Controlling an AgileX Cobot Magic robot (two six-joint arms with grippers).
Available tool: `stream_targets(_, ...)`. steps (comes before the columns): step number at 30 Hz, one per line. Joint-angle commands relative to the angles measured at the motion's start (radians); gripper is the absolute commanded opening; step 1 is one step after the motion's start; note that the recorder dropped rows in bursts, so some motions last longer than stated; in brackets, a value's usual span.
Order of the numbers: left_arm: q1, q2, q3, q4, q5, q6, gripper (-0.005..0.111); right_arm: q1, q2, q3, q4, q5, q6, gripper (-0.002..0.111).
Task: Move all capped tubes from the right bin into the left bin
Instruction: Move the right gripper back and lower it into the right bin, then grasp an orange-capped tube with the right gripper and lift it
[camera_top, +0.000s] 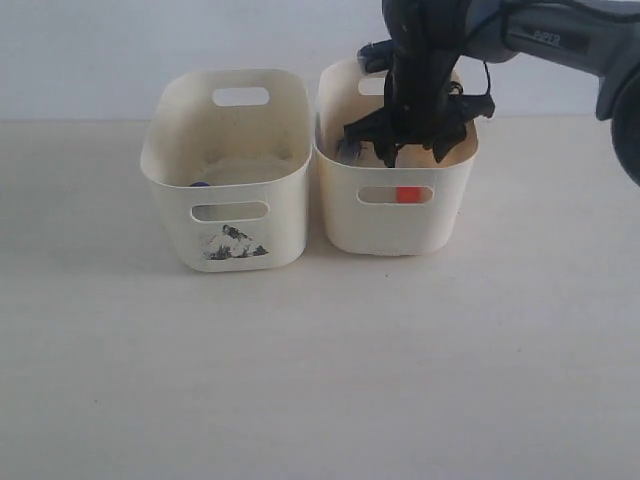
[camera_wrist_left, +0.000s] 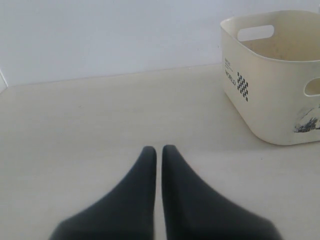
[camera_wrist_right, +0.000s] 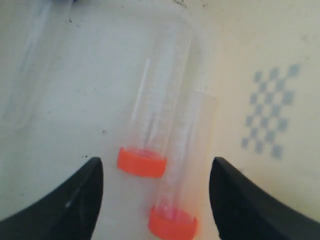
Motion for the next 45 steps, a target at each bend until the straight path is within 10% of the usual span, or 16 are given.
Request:
stream_targets(1, 0.001, -0.002, -0.004, -0.007, -0.015, -0.012, 0.004, -0.002, -0.075, -0.006, -0.011, 0.019, -0.014, 0.059)
stream_targets(34, 0.001, -0.002, -0.004, -0.007, -0.015, -0.012, 0.004, 0.025, 0.121, -0.004, -0.012, -0.094, 0.133, 0.059)
stream_targets(39, 0.001, -0.002, -0.004, -0.007, -0.015, -0.012, 0.004, 0.025, 0.095, -0.004, -0.014, -0.068, 0.142, 0.001)
stream_targets(45, 0.001, -0.002, -0.004, -0.007, -0.015, -0.012, 0.004, 0.025, -0.036, -0.004, -0.032, -0.061, 0.142, 0.001)
